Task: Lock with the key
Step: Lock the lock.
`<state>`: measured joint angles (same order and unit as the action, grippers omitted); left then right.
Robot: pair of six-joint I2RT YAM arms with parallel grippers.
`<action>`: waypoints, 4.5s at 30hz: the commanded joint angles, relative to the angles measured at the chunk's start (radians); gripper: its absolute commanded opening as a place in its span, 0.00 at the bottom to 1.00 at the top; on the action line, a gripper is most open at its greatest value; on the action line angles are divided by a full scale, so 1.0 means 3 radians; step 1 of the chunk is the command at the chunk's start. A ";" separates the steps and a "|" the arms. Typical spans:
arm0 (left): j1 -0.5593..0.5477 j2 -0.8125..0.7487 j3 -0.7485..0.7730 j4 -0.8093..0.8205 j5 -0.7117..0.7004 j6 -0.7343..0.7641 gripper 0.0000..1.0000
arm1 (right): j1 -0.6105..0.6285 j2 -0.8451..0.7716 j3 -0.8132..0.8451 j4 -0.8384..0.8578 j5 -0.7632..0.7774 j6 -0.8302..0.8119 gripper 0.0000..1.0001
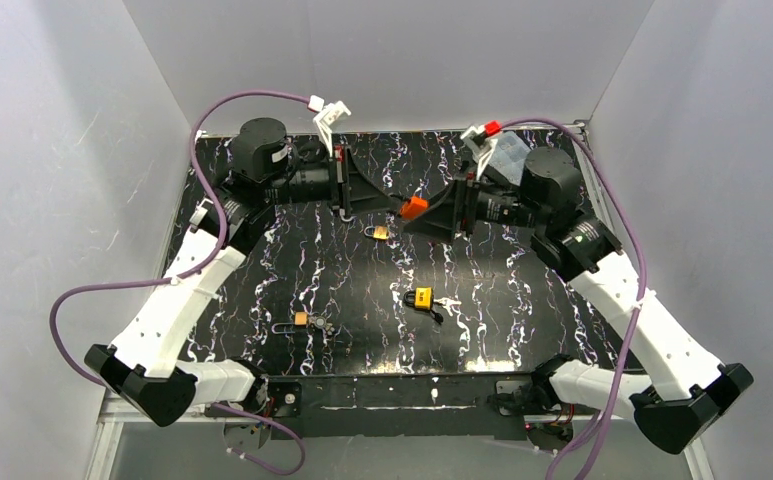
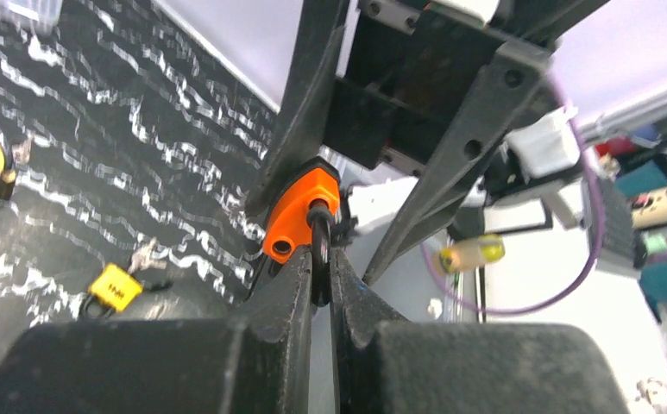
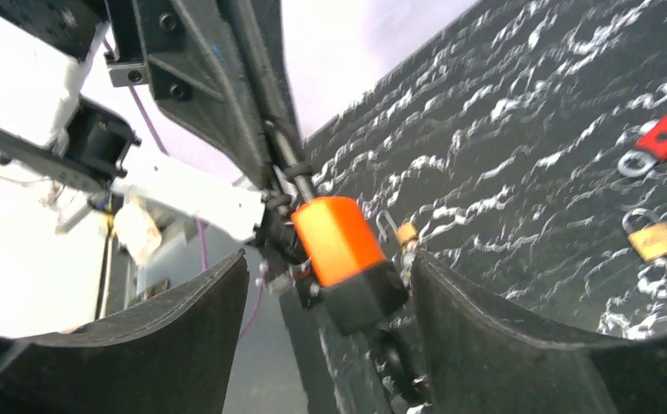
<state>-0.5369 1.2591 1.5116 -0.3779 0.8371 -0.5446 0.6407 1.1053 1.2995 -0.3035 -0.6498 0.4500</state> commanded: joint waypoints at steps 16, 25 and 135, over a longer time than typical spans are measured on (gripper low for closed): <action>-0.0015 -0.0050 -0.0044 0.1524 -0.0381 -0.1208 0.00 | -0.0898 -0.0063 -0.0392 0.2757 -0.0699 0.1864 0.73; -0.0015 0.0050 -0.0023 0.1622 -0.0370 -0.1289 0.00 | -0.0852 -0.0129 -0.0217 0.2259 -0.0650 0.1479 0.51; -0.0015 -0.0190 0.0353 0.0370 -0.0198 -0.0238 0.00 | 0.0295 0.0094 -0.0297 0.1840 -0.0335 0.1132 0.01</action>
<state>-0.5133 1.1683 1.5703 -0.3973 0.7914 -0.6014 0.6407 1.0969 1.2026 0.3378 -0.6449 0.8139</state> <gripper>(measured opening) 0.047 0.362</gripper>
